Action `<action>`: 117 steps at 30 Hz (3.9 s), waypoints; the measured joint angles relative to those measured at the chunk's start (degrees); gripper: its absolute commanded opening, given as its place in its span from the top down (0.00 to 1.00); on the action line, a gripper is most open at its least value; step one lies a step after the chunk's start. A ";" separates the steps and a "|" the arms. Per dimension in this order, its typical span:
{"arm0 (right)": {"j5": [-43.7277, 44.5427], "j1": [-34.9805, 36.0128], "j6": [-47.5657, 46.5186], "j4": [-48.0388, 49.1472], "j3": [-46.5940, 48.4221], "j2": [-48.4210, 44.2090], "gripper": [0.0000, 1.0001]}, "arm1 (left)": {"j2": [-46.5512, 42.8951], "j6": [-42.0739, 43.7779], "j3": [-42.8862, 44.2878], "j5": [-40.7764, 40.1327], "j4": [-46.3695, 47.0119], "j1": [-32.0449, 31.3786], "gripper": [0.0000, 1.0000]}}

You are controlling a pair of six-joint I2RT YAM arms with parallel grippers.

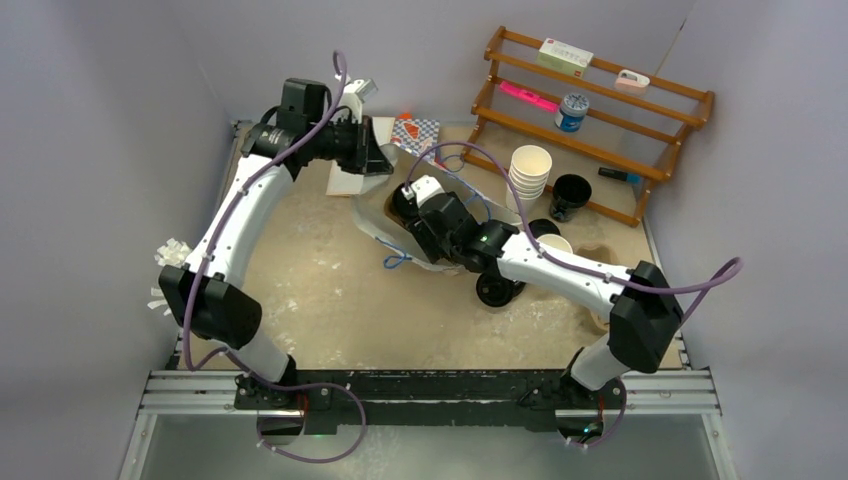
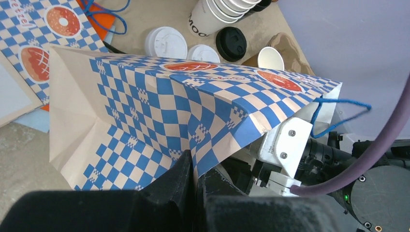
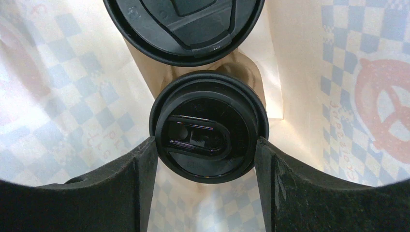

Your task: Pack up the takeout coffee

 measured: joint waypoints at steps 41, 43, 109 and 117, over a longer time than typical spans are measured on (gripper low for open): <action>-16.63 -2.12 5.57 -12.33 4.61 5.27 0.88 | 7.96 -2.16 7.96 -13.70 -15.54 0.44 1.00; -16.65 -2.14 5.66 -11.82 4.28 5.33 0.88 | 7.93 -2.14 7.89 -13.70 -15.43 0.44 1.00; -13.94 -1.99 9.44 -31.39 32.96 7.21 0.05 | 7.93 -0.87 8.37 -19.74 -17.31 0.85 1.00; -15.41 -1.90 9.27 -29.33 40.72 3.98 0.07 | 7.93 -2.19 8.70 -26.58 -19.78 3.39 0.61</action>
